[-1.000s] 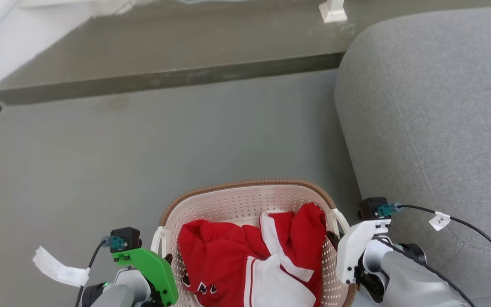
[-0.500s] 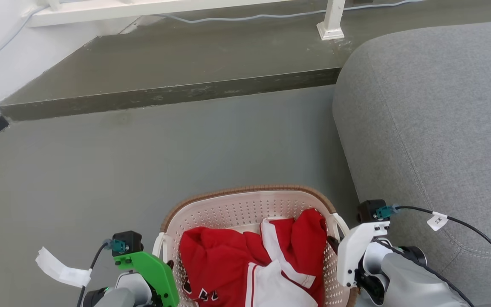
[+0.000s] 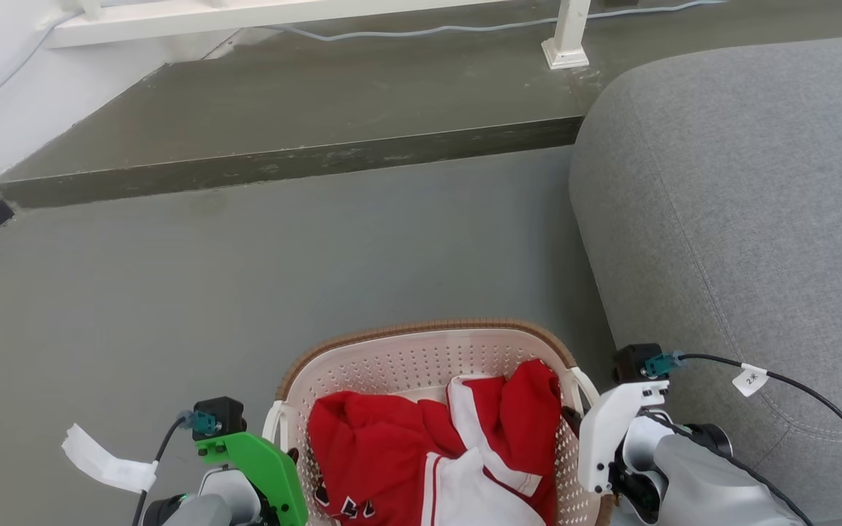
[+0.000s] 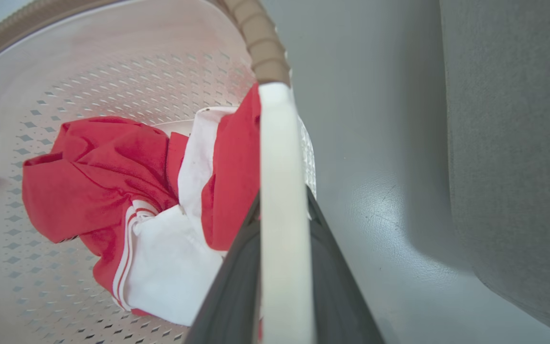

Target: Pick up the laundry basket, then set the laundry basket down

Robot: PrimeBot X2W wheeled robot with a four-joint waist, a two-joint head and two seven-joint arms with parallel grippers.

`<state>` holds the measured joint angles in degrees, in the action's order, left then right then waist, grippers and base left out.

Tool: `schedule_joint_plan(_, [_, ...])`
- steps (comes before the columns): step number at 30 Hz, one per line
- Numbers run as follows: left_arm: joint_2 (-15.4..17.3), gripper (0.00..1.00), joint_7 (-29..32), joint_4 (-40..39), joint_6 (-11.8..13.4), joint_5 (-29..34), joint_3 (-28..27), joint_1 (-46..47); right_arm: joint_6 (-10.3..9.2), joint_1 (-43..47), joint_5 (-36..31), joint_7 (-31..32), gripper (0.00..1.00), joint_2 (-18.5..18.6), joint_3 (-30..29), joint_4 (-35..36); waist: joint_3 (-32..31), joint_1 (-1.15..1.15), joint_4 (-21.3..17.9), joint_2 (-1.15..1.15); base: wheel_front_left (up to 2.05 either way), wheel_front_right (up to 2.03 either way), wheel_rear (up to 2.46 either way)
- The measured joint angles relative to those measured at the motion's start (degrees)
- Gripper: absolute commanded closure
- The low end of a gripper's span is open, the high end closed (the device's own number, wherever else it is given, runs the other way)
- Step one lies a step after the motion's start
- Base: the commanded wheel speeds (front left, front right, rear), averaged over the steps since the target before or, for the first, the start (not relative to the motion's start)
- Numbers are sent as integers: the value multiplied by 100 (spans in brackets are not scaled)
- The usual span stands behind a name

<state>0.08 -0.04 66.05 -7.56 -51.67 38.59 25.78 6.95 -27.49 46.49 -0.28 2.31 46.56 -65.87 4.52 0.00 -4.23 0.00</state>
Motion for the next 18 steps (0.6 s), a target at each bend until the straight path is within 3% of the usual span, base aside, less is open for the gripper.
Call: schedule_joint_plan(18, [7,100,-60,20,0,-41,46,76,-1,-110,123,-27,100,12,76,14,259,0,-32,0,0,0,0])
